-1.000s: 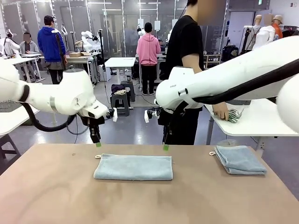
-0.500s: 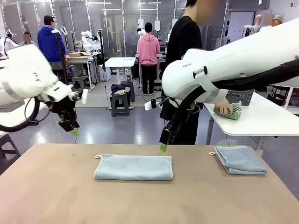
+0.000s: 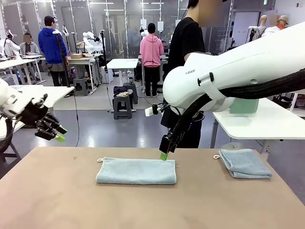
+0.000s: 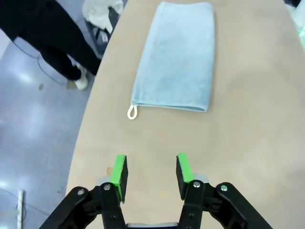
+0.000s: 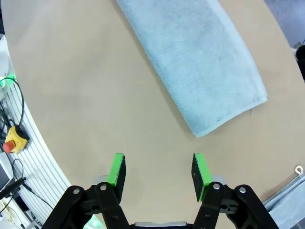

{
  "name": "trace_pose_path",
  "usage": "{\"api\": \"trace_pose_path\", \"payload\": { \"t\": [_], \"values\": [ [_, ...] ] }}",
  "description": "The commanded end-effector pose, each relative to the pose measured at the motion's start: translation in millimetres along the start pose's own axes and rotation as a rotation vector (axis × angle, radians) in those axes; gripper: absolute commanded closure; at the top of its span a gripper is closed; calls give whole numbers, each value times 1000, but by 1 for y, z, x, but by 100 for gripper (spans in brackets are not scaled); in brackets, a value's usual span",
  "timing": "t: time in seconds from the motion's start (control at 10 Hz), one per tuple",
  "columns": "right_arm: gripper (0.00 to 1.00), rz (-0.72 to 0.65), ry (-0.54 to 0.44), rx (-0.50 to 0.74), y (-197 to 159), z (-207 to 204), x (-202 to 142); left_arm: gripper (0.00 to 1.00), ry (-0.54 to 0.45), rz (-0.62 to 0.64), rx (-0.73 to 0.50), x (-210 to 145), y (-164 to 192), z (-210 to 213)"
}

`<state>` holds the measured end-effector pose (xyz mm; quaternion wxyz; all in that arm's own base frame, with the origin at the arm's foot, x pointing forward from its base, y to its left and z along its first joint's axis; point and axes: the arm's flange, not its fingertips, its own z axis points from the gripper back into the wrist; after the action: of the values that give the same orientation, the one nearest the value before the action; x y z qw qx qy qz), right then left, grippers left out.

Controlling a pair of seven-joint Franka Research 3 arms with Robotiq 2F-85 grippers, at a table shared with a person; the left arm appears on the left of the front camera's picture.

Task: Fold the towels and place them in the basket.
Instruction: When a person lays out a Towel with hook on the table, fold it in half twice.

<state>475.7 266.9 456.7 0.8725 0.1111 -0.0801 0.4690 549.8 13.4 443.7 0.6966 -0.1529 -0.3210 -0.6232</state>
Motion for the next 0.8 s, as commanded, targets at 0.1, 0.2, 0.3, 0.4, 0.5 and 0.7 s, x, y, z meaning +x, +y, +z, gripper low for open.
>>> {"api": "trace_pose_path", "payload": {
  "t": [0.1,0.2,0.3,0.4,0.5,0.7],
  "values": [
    [30,-6,-1,-1,-4,1,2,46,-138,-26,-109,-36,6,4],
    [30,-6,-1,-1,-4,1,2,46,-175,-21,-118,-41,10,3],
    [30,-6,-2,-2,-3,1,-1,46,-200,-33,-143,-44,15,1],
    [30,-106,-66,31,-9,-3,-2,37,-209,-28,-170,-44,18,-2],
    [10,-221,-74,47,-7,-6,-6,27,-224,-29,-189,-44,20,-3],
    [0,-460,-91,66,1,-11,-23,7,-253,-27,-222,-41,23,-8]
  ]
}}
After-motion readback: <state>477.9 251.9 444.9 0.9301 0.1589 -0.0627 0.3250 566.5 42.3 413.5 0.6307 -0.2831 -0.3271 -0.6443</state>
